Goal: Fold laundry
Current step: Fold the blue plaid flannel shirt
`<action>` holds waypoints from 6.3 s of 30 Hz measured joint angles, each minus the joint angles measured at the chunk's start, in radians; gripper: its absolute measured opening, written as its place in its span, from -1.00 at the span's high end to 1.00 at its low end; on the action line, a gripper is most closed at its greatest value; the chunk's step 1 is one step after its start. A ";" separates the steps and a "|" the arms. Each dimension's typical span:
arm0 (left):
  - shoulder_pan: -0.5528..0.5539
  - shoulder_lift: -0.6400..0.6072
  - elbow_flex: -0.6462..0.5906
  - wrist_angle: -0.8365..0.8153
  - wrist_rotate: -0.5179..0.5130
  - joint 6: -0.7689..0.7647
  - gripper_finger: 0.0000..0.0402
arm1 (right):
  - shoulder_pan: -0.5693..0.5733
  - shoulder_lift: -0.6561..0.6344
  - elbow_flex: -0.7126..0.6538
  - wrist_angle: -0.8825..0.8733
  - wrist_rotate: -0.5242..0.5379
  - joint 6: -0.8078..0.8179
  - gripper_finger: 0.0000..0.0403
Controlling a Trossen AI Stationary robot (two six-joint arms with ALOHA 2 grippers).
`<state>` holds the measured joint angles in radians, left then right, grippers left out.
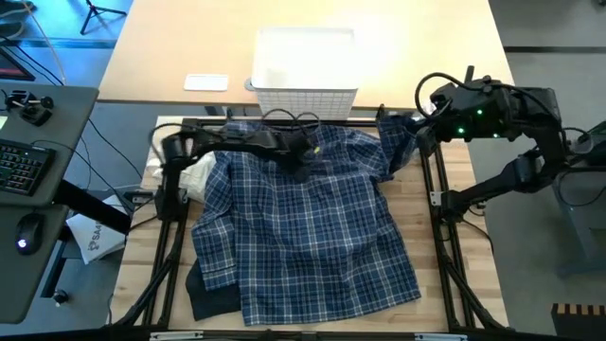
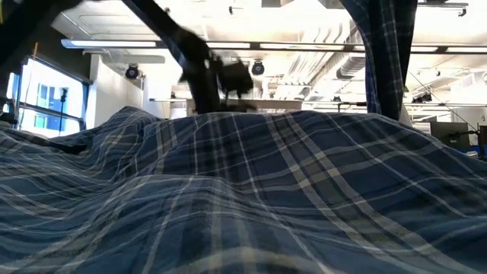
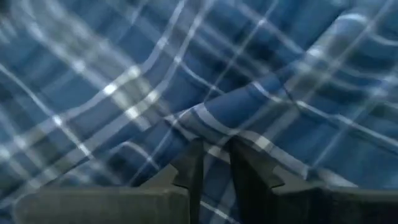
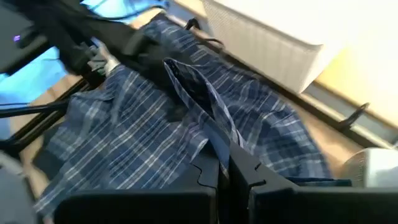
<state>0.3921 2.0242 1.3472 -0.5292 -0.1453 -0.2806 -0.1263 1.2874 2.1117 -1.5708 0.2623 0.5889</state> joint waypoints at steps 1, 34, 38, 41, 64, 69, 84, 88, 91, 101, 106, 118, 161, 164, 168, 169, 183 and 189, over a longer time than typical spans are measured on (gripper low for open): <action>0.014 0.022 0.000 0.000 -0.001 -0.014 0.68 | 0.008 0.003 0.000 0.000 -0.010 0.010 1.00; -0.068 -0.692 0.026 0.025 -0.004 0.126 0.69 | 0.176 0.379 0.001 0.914 -0.498 -0.472 1.00; -0.068 -0.742 0.026 -0.011 -0.004 0.145 0.69 | 0.174 0.379 0.000 0.753 -0.484 -0.237 1.00; -0.068 -0.763 0.026 -0.033 0.008 0.173 0.69 | 0.220 0.390 0.000 0.548 -0.399 -0.100 1.00; -0.099 -0.713 0.027 -0.049 0.124 0.157 0.68 | 0.568 0.357 -0.018 0.387 0.202 0.369 1.00; -0.067 -0.708 0.027 -0.009 0.132 0.204 0.61 | 0.491 0.441 -0.018 0.677 0.009 0.083 1.00; 0.007 -0.876 0.053 -0.070 0.119 0.249 0.57 | 0.340 0.675 -0.019 0.567 -0.201 0.173 0.98; 0.003 -0.917 0.053 -0.099 0.120 0.257 0.57 | 0.332 0.680 -0.019 0.260 -0.151 0.311 0.81; 0.003 -0.940 0.053 -0.105 0.120 0.250 0.57 | 0.322 0.674 -0.019 0.124 -0.166 0.341 0.57; -0.002 -0.882 0.053 -0.134 0.274 0.165 0.57 | 0.469 0.620 -0.043 0.335 0.180 0.497 0.11; -0.005 -0.722 0.053 -0.126 0.252 0.146 0.57 | 0.519 0.614 -0.136 0.232 0.364 0.886 0.10; 0.024 -0.308 0.085 -0.017 0.389 0.163 0.51 | 0.642 0.519 -0.137 0.181 -0.003 0.967 0.10; 0.147 -0.071 0.397 0.151 0.436 0.218 0.99 | 0.879 0.517 -0.175 0.089 0.104 1.447 0.10; 0.169 -0.149 0.398 0.158 0.388 0.295 1.00 | 0.916 0.517 -0.239 0.082 0.082 1.604 0.10; 0.195 -0.196 0.398 0.151 0.369 0.347 1.00 | 0.884 0.518 -0.320 0.132 -0.071 1.586 0.10; 0.201 -0.201 0.398 0.146 0.368 0.355 1.00 | 0.865 0.518 -0.331 0.132 -0.106 1.567 0.10; 0.232 -0.209 0.398 0.062 0.367 0.364 1.00 | 0.800 0.313 -0.597 0.028 -0.083 1.432 0.10; 0.219 -0.209 0.398 0.055 0.365 0.360 1.00 | 0.799 0.032 -1.042 0.391 -0.183 1.353 0.10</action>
<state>0.6109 1.8149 1.7451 -0.4741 0.2202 0.0792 0.6724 1.3198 1.0693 -1.1797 0.0790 1.9416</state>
